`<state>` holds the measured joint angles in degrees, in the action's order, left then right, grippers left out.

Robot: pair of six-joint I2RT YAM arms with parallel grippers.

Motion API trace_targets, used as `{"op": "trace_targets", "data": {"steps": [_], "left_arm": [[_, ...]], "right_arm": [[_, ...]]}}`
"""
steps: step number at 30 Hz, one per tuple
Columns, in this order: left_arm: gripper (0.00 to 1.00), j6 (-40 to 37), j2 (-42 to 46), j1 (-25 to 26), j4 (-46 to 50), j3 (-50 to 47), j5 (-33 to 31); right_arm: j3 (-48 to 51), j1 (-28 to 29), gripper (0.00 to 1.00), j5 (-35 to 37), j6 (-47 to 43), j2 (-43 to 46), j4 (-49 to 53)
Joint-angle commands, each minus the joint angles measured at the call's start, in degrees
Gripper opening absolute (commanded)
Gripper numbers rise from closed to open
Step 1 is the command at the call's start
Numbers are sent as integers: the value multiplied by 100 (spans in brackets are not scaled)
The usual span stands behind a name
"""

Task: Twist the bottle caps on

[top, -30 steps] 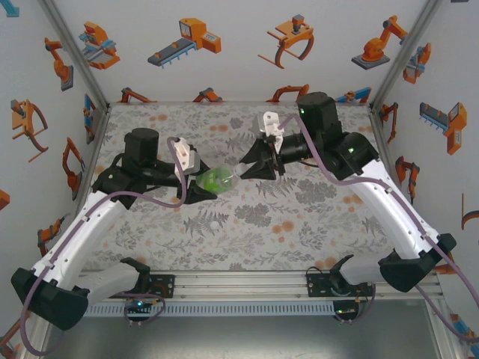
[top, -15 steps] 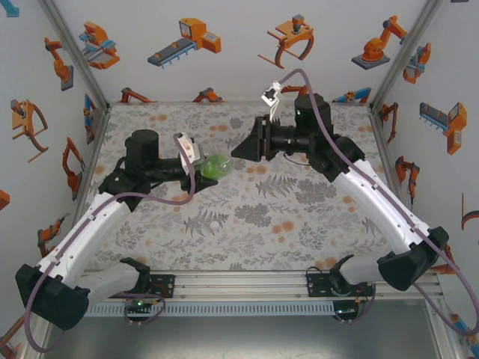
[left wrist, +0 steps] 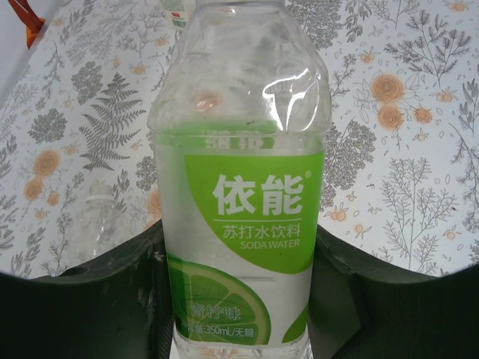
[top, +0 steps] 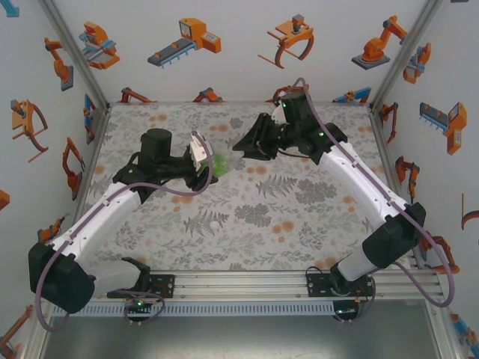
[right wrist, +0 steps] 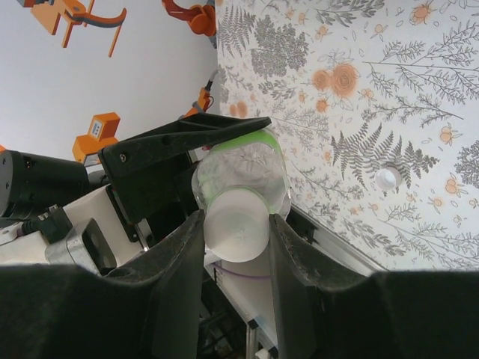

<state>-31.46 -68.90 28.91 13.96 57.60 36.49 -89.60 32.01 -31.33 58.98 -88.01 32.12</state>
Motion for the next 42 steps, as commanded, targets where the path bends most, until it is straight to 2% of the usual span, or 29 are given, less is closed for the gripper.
{"op": "trace_targets", "data": {"steps": [1,6,9,13,24,42], "left_arm": [[0,-244,-32,115,-639,179,251],[0,-249,-28,114,-590,113,427],[0,-245,-18,124,-595,67,522],[0,-239,-35,130,-596,40,615],[0,-408,-71,126,-329,241,618],[0,-171,9,154,-528,115,650]], "right_arm": [[-287,165,21,-263,-99,36,295],[-243,158,48,41,-1255,483,121],[-229,148,55,33,-1631,655,122],[-259,61,60,-148,-1802,717,121],[-417,-350,62,-233,-2601,948,262],[-202,-352,60,-377,-4574,1515,403]]}}
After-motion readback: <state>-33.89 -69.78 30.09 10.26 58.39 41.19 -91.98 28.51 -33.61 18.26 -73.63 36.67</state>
